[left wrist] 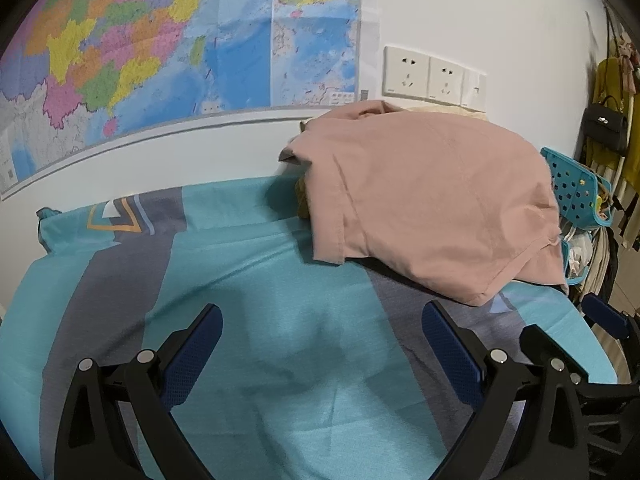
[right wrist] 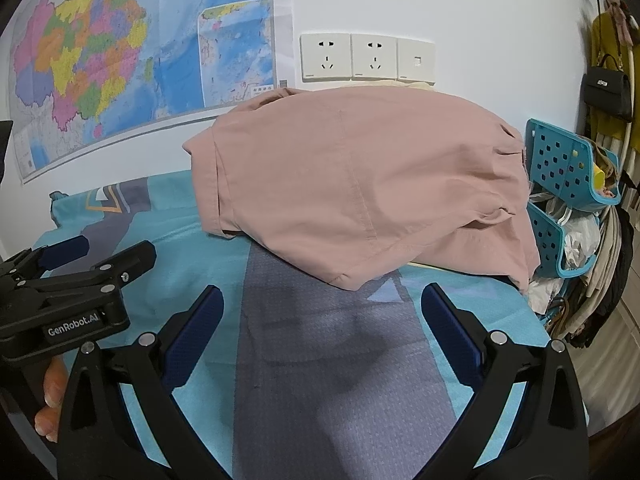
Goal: Fold large clothes
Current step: 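Reach the right tool to the pink jacket and close on its edge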
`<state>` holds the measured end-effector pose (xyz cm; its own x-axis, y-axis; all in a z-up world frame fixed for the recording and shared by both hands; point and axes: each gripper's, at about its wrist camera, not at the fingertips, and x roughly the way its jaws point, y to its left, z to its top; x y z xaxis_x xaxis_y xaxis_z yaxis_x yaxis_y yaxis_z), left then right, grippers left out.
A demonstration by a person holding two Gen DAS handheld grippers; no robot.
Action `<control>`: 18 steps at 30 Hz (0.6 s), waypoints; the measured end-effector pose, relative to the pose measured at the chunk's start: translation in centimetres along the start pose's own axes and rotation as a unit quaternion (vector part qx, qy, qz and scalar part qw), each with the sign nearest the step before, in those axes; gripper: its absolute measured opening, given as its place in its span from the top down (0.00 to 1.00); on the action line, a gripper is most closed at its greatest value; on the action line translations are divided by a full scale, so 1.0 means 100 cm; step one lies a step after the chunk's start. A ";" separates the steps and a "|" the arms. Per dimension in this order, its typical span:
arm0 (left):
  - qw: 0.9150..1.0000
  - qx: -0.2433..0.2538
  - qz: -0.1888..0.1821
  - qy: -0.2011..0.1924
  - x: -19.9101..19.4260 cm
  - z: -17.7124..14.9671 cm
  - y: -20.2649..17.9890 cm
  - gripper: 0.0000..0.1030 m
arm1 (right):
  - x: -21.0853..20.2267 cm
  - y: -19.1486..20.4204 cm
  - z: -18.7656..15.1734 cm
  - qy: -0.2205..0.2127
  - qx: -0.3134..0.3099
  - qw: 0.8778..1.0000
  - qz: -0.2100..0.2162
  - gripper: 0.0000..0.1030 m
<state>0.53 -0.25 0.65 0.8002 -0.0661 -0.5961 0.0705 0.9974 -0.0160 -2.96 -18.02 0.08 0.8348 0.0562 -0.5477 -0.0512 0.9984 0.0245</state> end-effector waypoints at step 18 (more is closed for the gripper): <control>0.995 -0.004 0.099 0.017 0.053 0.023 0.075 0.06 | 0.156 0.097 0.012 0.058 -0.251 0.955 -0.147 0.18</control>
<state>6.68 6.79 -0.83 0.7769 0.1331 -0.6154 -0.0915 0.9909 0.0988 10.25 -7.47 -7.24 0.7888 -0.2559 -0.5588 -0.1042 0.8403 -0.5320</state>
